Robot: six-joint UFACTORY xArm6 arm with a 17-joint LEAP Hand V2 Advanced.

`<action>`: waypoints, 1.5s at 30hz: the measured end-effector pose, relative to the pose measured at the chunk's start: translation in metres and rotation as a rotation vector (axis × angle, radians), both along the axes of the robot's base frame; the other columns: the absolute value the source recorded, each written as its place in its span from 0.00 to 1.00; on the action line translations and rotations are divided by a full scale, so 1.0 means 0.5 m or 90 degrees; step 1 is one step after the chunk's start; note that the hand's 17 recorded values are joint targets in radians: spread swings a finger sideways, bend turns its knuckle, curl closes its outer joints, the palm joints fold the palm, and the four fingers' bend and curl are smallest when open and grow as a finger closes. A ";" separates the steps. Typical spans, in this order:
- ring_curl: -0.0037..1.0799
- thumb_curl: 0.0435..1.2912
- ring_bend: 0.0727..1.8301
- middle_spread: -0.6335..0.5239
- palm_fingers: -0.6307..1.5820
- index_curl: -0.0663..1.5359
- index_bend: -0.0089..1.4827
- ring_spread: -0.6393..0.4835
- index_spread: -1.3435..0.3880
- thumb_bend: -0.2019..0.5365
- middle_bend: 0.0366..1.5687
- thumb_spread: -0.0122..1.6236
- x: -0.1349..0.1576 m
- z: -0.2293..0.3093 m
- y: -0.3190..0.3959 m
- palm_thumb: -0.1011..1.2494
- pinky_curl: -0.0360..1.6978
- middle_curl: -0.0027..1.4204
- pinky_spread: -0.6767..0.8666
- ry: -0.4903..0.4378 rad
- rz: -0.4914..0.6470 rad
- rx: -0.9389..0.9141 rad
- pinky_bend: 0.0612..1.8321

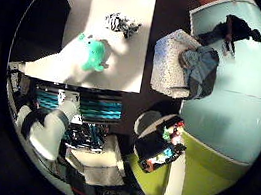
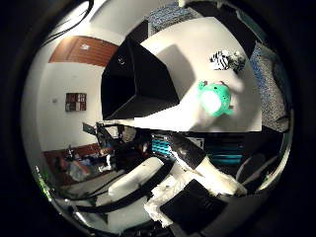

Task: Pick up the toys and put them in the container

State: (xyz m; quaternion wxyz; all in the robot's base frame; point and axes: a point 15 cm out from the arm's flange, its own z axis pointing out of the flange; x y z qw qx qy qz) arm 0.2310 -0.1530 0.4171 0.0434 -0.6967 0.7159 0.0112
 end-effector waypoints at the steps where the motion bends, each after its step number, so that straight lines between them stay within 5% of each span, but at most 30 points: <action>1: 0.24 0.21 0.10 0.57 0.36 0.22 0.12 0.76 0.56 0.24 0.10 0.68 0.002 -0.003 -0.002 0.54 0.18 0.21 0.72 0.002 0.000 0.001 0.21; 11: 0.24 0.22 0.10 0.57 0.36 0.22 0.11 0.76 0.57 0.24 0.10 0.68 0.031 -0.010 -0.024 0.53 0.19 0.22 0.72 -0.008 -0.005 -0.006 0.21; 24: 0.25 0.21 0.12 0.58 0.35 0.20 0.11 0.76 0.56 0.25 0.10 0.69 0.181 -0.017 -0.107 0.51 0.19 0.22 0.72 -0.019 -0.024 -0.007 0.22; 37: 0.24 0.22 0.12 0.58 0.34 0.21 0.11 0.76 0.56 0.25 0.10 0.69 0.320 -0.130 -0.185 0.52 0.19 0.23 0.72 -0.036 -0.053 -0.015 0.21; 45: 0.24 0.22 0.12 0.58 0.33 0.21 0.11 0.76 0.56 0.24 0.10 0.69 0.371 -0.271 -0.222 0.52 0.19 0.22 0.72 0.023 -0.052 0.013 0.21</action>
